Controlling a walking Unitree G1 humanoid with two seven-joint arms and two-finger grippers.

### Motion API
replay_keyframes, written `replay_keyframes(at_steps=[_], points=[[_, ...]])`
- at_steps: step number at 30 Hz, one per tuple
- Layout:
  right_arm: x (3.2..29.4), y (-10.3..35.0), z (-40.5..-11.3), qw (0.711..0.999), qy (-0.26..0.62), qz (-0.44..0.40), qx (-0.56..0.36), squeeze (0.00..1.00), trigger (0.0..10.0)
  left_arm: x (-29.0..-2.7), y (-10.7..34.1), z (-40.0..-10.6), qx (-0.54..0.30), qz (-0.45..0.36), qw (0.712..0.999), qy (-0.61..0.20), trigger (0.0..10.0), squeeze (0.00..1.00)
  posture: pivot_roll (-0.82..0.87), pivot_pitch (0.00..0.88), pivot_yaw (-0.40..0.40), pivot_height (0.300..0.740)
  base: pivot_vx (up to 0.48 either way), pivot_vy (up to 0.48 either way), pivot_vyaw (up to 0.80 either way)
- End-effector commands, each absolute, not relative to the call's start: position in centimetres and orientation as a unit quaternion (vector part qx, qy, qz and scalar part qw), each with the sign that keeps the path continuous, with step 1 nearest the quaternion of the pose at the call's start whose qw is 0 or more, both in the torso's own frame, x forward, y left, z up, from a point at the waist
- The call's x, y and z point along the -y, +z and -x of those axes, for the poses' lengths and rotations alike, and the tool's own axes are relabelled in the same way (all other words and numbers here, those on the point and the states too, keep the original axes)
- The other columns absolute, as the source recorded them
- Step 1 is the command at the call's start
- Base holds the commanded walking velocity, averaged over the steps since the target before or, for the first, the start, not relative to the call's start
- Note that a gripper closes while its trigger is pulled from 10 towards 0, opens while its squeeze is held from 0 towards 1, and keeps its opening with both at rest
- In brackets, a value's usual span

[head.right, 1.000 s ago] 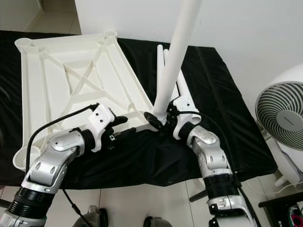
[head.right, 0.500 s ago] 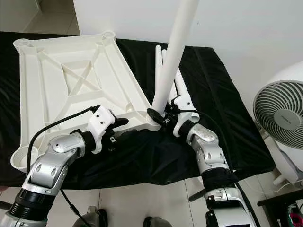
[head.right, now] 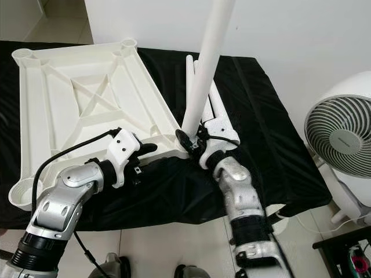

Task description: Building children table

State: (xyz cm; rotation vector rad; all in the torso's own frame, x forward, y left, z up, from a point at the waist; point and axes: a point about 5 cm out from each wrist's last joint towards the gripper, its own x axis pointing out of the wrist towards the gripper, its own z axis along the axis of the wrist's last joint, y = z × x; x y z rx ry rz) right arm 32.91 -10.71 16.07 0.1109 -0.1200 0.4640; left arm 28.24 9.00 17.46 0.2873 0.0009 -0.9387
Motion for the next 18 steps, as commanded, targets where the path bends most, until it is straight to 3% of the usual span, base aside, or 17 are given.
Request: replay_keyframes(at_steps=[1, 6, 13, 14, 15, 16, 17, 18], points=[[10.3, 15.6, -32.9, 0.977, 0.186, -0.1, 0.036, 0.0, 0.0, -9.1, 17.3, -28.5, 0.0, -0.137, 0.904, -0.405, 10.0, 0.0, 0.05, 0.12, -0.066, 0.74, 0.0, 0.0, 0.0], [9.4, 15.9, -32.9, 0.987, 0.115, -0.103, 0.034, 0.0, 0.0, -9.0, 17.3, -28.6, 0.0, -0.138, 0.902, -0.409, 10.0, 0.0, 0.04, 0.12, -0.062, 0.74, 0.0, 0.0, 0.0], [7.7, 16.2, -32.5, 0.987, 0.114, -0.105, 0.037, 0.0, 0.0, -8.8, 17.4, -28.7, 0.0, -0.137, 0.9, -0.413, 10.0, 0.0, 0.05, 0.116, -0.06, 0.74, 0.0, 0.0, 0.0], [7.4, 16.3, -32.4, 0.985, 0.125, -0.112, 0.036, 0.0, 4.5, -8.7, 17.4, -28.7, 0.001, -0.137, 0.9, -0.414, 10.0, 0.0, 0.05, 0.112, -0.061, 0.74, 0.0, 0.0, 0.0], [7.4, 16.3, -32.4, 0.985, 0.125, -0.112, 0.036, 0.0, 4.5, -8.7, 17.4, -28.7, 0.001, -0.137, 0.9, -0.414, 10.0, 0.0, 0.05, 0.112, -0.061, 0.74, 0.0, 0.0, 0.0], [7.4, 16.5, -32.3, 0.982, 0.141, -0.117, 0.04, 0.0, 10.0, -8.7, 17.4, -28.7, 0.001, -0.138, 0.9, -0.414, 10.0, 0.0, 0.05, 0.107, -0.063, 0.74, 0.0, 0.0, 0.0], [7.6, 16.7, -32.3, 0.981, 0.15, -0.113, 0.047, 0.94, 10.0, -8.7, 17.4, -28.7, 0.001, -0.138, 0.9, -0.414, 10.0, 0.0, 0.05, 0.103, -0.063, 0.74, 0.0, 0.0, 0.0], [7.8, 16.8, -32.3, 0.981, 0.153, -0.111, 0.05, 0.94, 10.0, -8.7, 17.4, -28.7, 0.001, -0.139, 0.9, -0.414, 10.0, 0.0, 0.05, 0.103, -0.063, 0.74, 0.0, 0.0, 0.0]])
